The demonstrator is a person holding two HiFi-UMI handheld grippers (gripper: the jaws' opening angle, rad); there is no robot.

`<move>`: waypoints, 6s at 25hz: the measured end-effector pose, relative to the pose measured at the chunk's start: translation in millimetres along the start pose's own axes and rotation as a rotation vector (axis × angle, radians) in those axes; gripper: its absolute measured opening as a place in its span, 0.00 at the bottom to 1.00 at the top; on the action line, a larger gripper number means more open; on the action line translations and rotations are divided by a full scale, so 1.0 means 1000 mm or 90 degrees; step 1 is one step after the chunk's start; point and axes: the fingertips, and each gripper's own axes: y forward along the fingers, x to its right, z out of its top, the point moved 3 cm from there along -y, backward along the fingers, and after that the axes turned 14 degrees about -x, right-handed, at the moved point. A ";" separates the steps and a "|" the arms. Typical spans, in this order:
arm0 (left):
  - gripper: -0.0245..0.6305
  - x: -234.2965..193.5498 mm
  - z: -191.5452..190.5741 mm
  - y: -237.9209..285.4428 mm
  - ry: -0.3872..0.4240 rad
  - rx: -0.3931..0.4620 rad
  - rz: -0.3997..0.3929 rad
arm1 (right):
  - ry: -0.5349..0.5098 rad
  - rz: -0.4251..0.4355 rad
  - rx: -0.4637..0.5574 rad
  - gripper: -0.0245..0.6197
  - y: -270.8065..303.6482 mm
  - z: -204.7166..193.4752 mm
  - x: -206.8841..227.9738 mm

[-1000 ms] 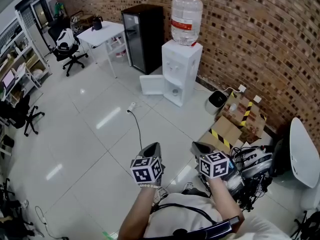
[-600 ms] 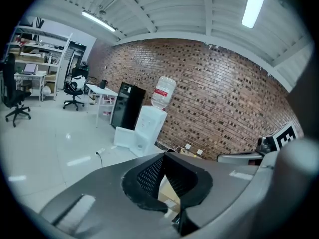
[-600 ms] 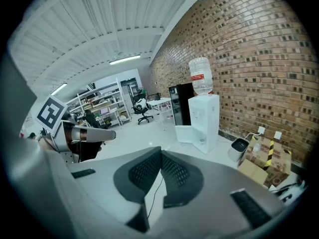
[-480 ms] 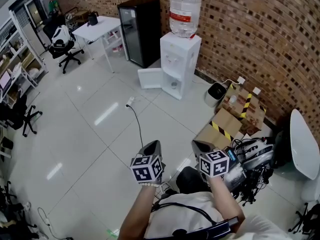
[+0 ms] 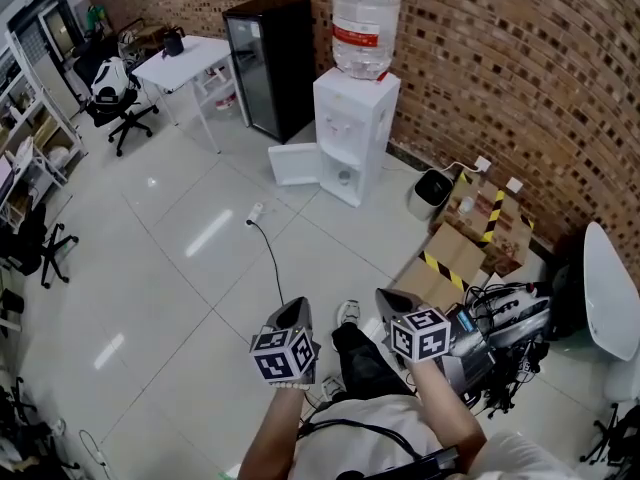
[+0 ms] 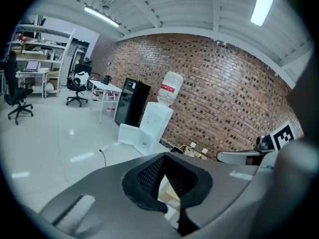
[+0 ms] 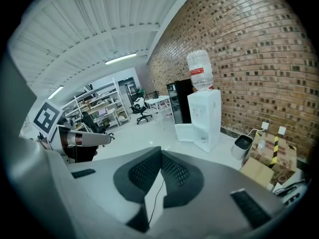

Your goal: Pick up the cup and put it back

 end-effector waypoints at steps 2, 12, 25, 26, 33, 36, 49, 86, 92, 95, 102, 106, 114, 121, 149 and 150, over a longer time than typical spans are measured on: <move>0.04 -0.004 0.014 0.016 0.006 -0.005 0.002 | 0.011 0.002 0.002 0.05 0.016 0.012 0.013; 0.04 -0.025 0.118 0.108 0.037 -0.026 -0.006 | 0.044 -0.001 0.000 0.05 0.093 0.097 0.075; 0.04 -0.034 0.227 0.216 0.061 -0.055 -0.004 | 0.072 -0.009 -0.023 0.05 0.163 0.176 0.160; 0.04 -0.036 0.232 0.222 0.060 -0.057 -0.001 | 0.071 -0.008 -0.026 0.05 0.169 0.179 0.164; 0.04 -0.060 0.251 0.258 0.056 -0.072 0.020 | 0.074 -0.014 -0.047 0.05 0.222 0.191 0.192; 0.04 -0.074 0.250 0.286 0.059 -0.080 0.022 | 0.089 -0.020 -0.047 0.05 0.256 0.185 0.209; 0.04 -0.154 0.238 0.522 0.173 -0.111 -0.042 | 0.119 -0.086 -0.022 0.12 0.513 0.146 0.335; 0.04 -0.287 0.189 0.780 0.226 -0.157 -0.142 | 0.167 -0.284 -0.023 0.74 0.935 0.098 0.564; 0.04 -0.281 0.192 0.784 0.230 -0.157 -0.149 | 0.132 -0.277 -0.011 0.59 0.937 0.103 0.563; 0.04 -0.279 0.197 0.787 0.216 -0.154 -0.149 | 0.115 -0.277 -0.010 0.58 0.929 0.102 0.556; 0.04 -0.270 0.213 0.773 0.241 -0.141 -0.072 | 0.079 -0.257 -0.025 0.57 0.863 0.102 0.501; 0.04 -0.252 0.217 0.746 0.239 -0.167 -0.054 | 0.075 -0.230 -0.048 0.57 0.812 0.110 0.459; 0.04 -0.228 0.231 0.653 0.174 -0.194 -0.007 | 0.085 -0.206 -0.080 0.57 0.688 0.143 0.395; 0.04 -0.180 0.254 0.545 0.121 -0.194 0.009 | 0.060 -0.197 -0.073 0.57 0.552 0.187 0.348; 0.04 -0.063 0.222 0.240 0.077 -0.081 0.025 | -0.025 -0.144 -0.021 0.57 0.238 0.179 0.161; 0.04 -0.065 0.213 0.231 0.076 -0.079 0.025 | -0.036 -0.145 -0.021 0.57 0.232 0.174 0.153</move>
